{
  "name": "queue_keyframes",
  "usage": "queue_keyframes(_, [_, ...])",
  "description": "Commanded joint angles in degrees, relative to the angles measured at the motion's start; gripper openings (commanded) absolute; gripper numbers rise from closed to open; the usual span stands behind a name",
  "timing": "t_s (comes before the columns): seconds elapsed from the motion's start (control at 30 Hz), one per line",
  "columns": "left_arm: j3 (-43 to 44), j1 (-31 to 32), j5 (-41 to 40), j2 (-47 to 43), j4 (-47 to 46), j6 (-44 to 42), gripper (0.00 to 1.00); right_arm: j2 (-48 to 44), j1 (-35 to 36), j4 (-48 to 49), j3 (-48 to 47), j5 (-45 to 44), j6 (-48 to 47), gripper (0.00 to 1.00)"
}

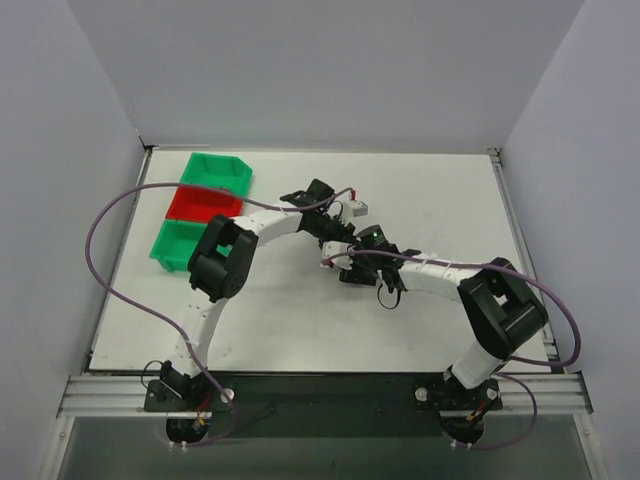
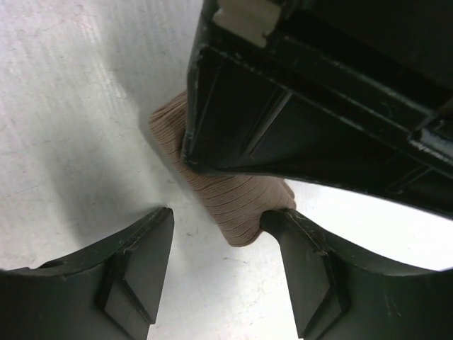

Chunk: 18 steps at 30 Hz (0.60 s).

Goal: Roll the socks
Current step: Roll the sock at the center of the board.

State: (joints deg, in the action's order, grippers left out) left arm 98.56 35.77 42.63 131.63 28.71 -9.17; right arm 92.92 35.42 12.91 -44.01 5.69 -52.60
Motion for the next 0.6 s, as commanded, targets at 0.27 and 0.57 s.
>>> queue_keyframes(0.27, [-3.99,1.06,-12.48,7.23,7.41,-1.47,0.0,4.72,1.14,2.14,-0.45,-3.85,-4.0,0.5])
queue_keyframes(0.57, [-4.7,1.14,-12.22,6.27,7.15,-2.08,0.0,7.45,1.14,-2.7,-2.13,-2.88,-3.3,0.18])
